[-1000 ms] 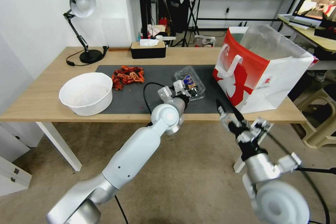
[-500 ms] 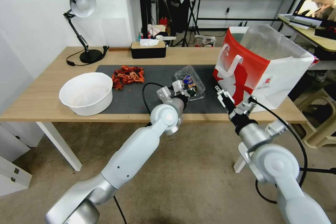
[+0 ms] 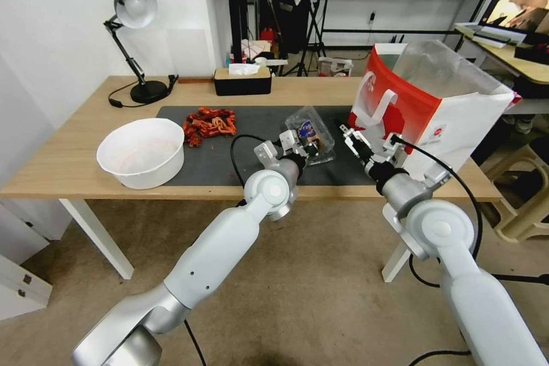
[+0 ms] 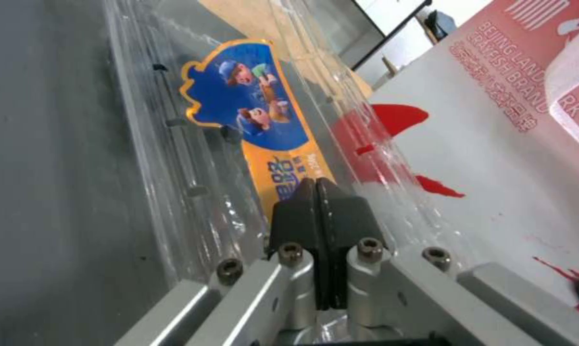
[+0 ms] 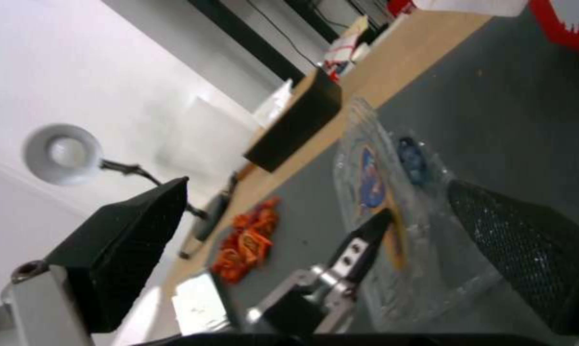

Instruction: Close the takeout container lid, then place the container into the takeout bag.

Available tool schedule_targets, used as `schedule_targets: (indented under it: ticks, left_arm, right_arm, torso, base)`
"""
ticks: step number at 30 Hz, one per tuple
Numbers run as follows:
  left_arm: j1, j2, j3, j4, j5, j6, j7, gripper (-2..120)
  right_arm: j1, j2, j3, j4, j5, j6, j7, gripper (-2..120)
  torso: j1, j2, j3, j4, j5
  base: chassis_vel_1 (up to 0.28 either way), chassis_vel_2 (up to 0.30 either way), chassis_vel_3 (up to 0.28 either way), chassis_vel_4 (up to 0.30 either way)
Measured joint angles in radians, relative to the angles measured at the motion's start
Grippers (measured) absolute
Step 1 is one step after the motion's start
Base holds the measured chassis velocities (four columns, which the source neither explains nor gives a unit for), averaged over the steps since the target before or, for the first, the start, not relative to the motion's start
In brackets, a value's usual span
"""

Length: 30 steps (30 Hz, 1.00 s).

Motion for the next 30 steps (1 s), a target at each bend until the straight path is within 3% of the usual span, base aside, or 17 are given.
schedule_targets:
  ticks: [22,30]
  left_arm:
    - [-0.001,0.0,-0.001,0.003,-0.002,-0.003,-0.001,0]
    - [-0.003,0.01,0.001,0.002,-0.004,-0.004,-0.001,0]
  right_arm:
    - [0.273,-0.111,-0.137,-0.218,-0.056,-0.251,0.053,100]
    - [0.357,-0.158,-0.22,-0.296,-0.061,-0.31,-0.015,100]
  torso:
    - [0.0,0.0,0.0,0.0,0.0001]
    - [0.0,0.0,0.0,0.0,0.0001]
  base:
    - [0.0,0.0,0.0,0.0]
    - [0.0,0.0,0.0,0.0]
